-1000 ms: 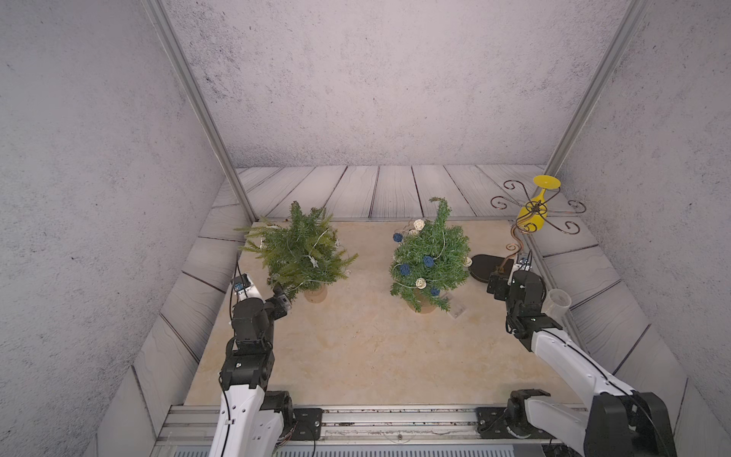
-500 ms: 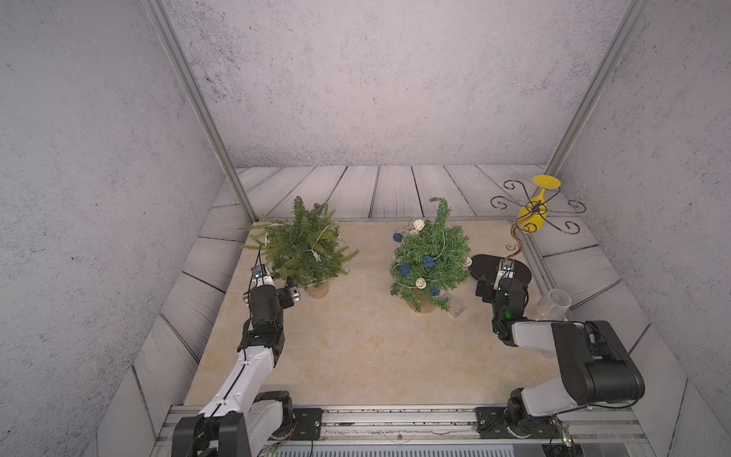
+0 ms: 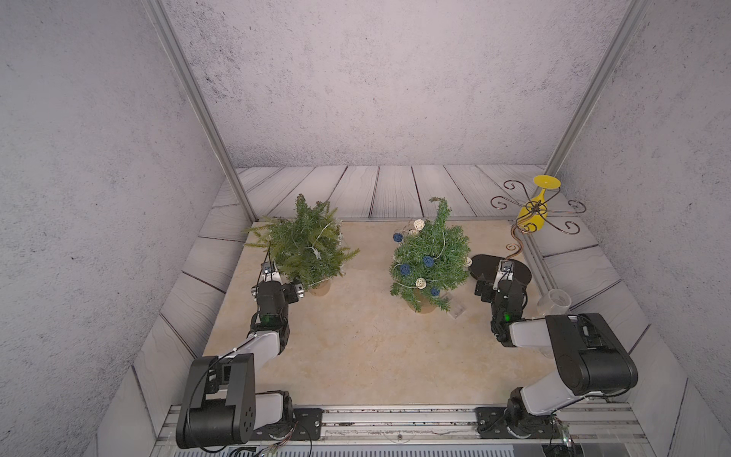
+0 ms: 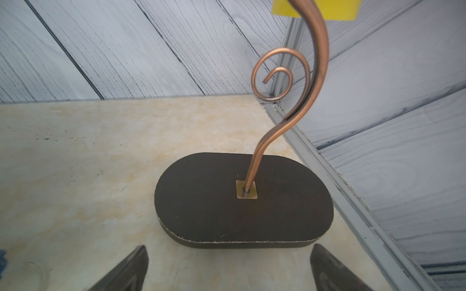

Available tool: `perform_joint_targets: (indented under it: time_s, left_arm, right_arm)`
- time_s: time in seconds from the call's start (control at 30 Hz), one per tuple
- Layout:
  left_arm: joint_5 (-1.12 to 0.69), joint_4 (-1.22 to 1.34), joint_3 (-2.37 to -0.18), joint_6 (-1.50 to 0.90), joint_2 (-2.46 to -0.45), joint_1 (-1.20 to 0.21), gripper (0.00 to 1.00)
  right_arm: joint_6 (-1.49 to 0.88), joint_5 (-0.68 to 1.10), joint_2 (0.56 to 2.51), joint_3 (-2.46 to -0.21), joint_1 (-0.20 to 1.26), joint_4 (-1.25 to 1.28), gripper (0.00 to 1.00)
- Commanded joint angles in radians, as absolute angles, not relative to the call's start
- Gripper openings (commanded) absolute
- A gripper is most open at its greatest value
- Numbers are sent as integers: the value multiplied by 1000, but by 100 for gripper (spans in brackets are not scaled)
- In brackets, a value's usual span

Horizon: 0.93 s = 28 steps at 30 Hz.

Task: Wrap string light around the christmas tree
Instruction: Reset both arms

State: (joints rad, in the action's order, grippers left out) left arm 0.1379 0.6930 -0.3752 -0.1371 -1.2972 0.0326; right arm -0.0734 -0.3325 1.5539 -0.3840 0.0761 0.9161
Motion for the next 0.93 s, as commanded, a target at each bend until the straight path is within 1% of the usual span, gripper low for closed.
perform_joint_targets:
  time_s: [0.0,0.03,0.07,0.1,0.13,0.17,0.2,0.27,0.3,0.4,0.5,0.6,0.67,0.8,0.9]
  left_arm:
    - [122,703,-390,-99,-1341,36,96]
    - [125,757,-384,-93,-1390,36,96]
    - [116,846,-375,-92,-1467,36,94]
    - [87,1010,-363,-75,-1566,37,93]
    - [39,1066,-363,-42,-1593,35,97]
    - [2,883,-400,-33,-1527,33,97]
    - [36,744,-443,-37,-1498,29,97]
    - [76,878,-420,-46,-1554,25,97]
    - [96,902,-412,-56,-1559,26,97]
    - [108,742,-455,-67,-1514,26,97]
    - [107,830,-431,-63,-1539,25,97]
    - [108,759,-449,-66,-1518,25,97]
    - [107,782,-443,-63,-1524,26,97]
    - [108,773,-445,-63,-1521,24,97]
    - [108,769,-445,-64,-1519,24,97]
  right_arm:
    - [-76,-346,1575,-403,73,914,99]
    - [-77,-347,1575,-403,74,913,99]
    - [-76,-347,1577,-403,74,913,99]
    - [-76,-347,1575,-403,73,913,99]
    - [-76,-347,1575,-402,74,915,99]
    - [-75,-348,1576,-402,74,917,99]
    - [-75,-348,1575,-402,72,916,99]
    - [-75,-348,1575,-400,73,916,99]
    - [-75,-348,1575,-400,73,919,99]
    - [-74,-350,1575,-400,74,918,99]
    - [-74,-350,1575,-400,74,919,99]
    - [-74,-350,1575,-400,74,918,99]
    - [-69,-338,1574,-399,74,920,99]
    - [-64,-245,1579,-424,55,873,99]
    - [-63,-240,1571,-411,51,888,99]
